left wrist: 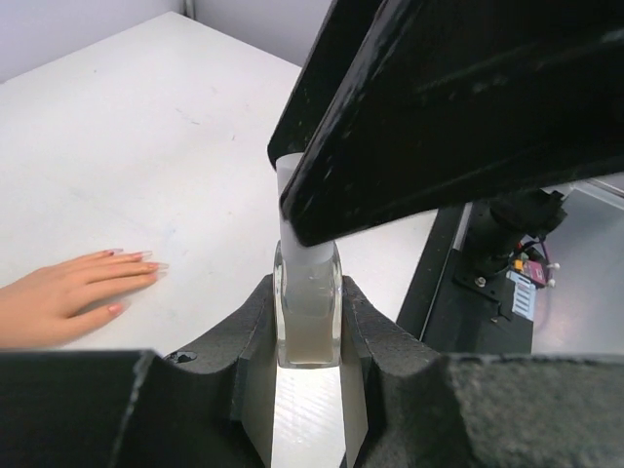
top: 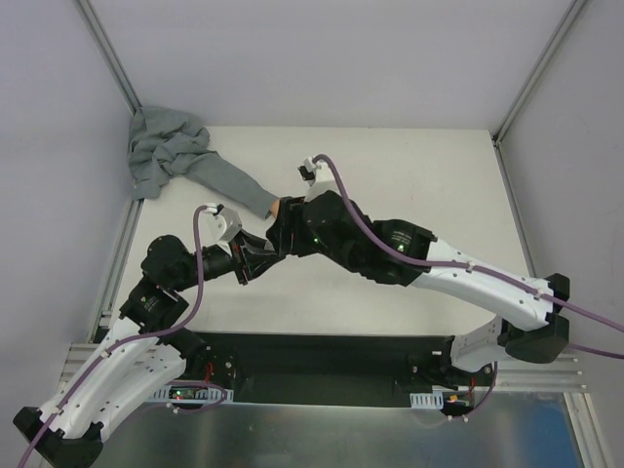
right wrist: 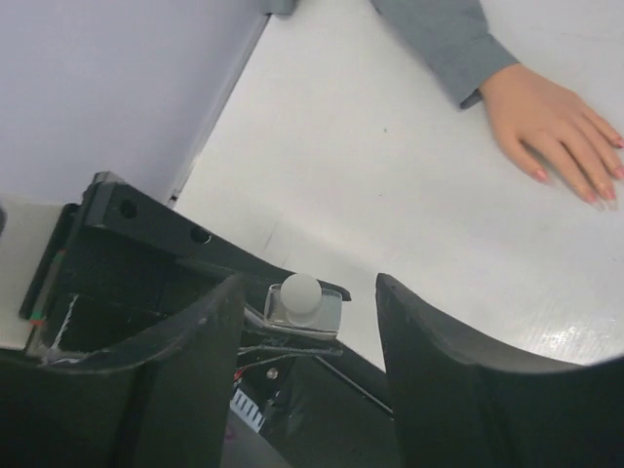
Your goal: Paint the nails
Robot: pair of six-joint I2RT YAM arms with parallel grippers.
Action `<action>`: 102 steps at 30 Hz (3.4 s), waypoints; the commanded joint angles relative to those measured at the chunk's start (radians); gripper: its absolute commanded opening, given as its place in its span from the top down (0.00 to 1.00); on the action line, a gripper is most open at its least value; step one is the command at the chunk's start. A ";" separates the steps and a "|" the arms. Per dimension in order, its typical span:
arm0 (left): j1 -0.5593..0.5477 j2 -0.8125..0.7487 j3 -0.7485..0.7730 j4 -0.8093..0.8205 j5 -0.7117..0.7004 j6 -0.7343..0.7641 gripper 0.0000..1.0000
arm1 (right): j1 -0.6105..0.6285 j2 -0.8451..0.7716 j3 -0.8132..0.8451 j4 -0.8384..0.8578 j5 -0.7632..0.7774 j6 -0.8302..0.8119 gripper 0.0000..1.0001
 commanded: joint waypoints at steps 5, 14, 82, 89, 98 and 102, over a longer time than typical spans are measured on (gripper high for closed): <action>-0.006 -0.009 0.028 0.019 -0.064 0.032 1.00 | 0.034 0.103 0.125 -0.107 0.167 0.025 0.57; -0.006 -0.023 0.029 0.021 -0.026 -0.040 1.00 | 0.014 0.017 -0.050 0.068 0.073 -0.057 0.85; -0.006 -0.079 -0.038 0.166 0.401 -0.127 1.00 | -0.190 -0.286 -0.443 0.512 -0.723 -0.262 0.48; -0.006 -0.075 -0.038 0.111 0.275 -0.054 1.00 | -0.060 -0.286 -0.337 0.312 -0.294 -0.129 0.28; -0.004 -0.110 -0.041 0.077 0.109 0.005 1.00 | 0.028 -0.133 -0.142 0.099 -0.088 -0.080 0.39; -0.006 -0.124 -0.043 0.071 0.091 0.018 1.00 | 0.031 -0.087 -0.104 0.088 -0.076 -0.081 0.46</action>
